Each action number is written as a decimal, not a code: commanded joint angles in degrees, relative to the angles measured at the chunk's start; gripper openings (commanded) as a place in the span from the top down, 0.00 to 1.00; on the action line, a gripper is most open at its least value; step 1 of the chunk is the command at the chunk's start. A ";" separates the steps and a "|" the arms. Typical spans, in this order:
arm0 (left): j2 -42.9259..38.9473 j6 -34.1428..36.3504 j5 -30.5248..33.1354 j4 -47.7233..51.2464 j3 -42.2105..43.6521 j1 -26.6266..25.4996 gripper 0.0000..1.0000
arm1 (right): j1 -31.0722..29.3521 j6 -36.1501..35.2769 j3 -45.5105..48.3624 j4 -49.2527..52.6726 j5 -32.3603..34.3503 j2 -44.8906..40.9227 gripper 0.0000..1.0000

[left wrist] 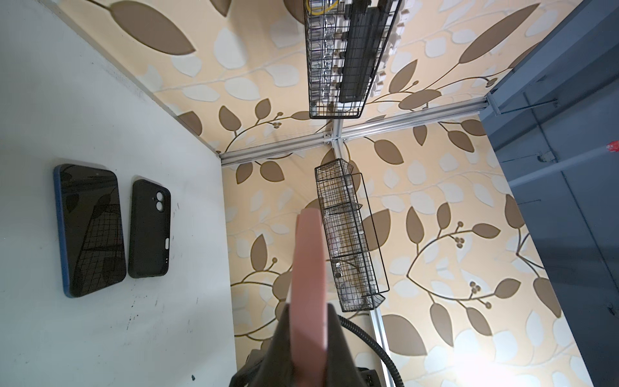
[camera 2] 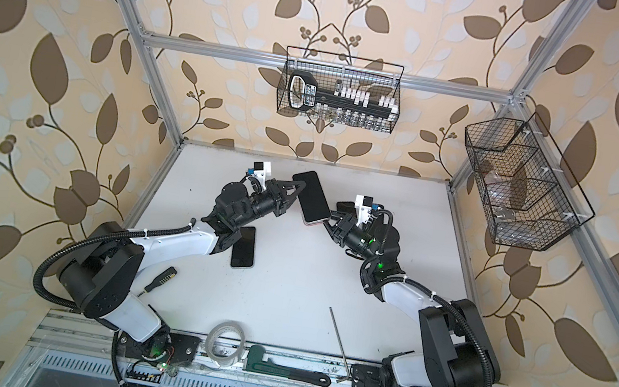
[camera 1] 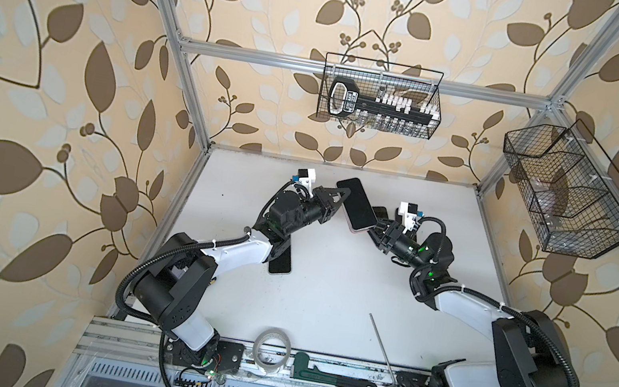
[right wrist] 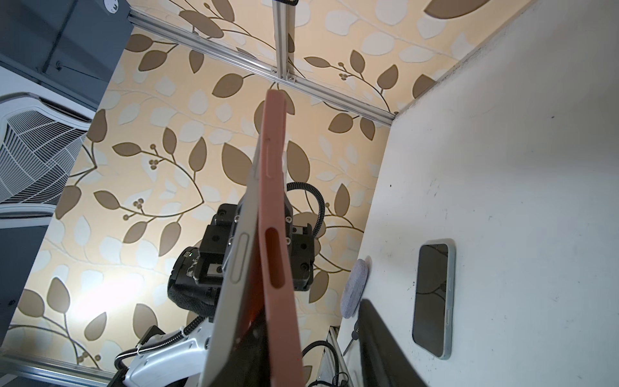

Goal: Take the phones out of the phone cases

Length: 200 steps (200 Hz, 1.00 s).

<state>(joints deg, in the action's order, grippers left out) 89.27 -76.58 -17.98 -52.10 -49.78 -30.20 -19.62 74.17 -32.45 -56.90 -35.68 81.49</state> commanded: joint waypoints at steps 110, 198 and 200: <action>3.24 0.46 0.14 -5.91 -0.44 0.93 0.91 | -0.24 1.02 1.17 -7.76 -0.93 -2.58 0.82; 3.21 0.20 -0.30 -5.65 0.39 0.85 0.63 | 0.20 3.65 1.68 -12.56 0.00 -0.57 0.92; 3.19 0.13 -0.30 -5.65 0.39 0.89 0.62 | 0.19 3.73 1.75 -12.67 0.00 -0.49 0.92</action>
<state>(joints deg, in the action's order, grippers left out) 93.10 -76.86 -17.63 -54.24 -48.86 -29.56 -19.70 75.85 -31.31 -62.22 -35.77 80.77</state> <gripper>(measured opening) 0.348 0.102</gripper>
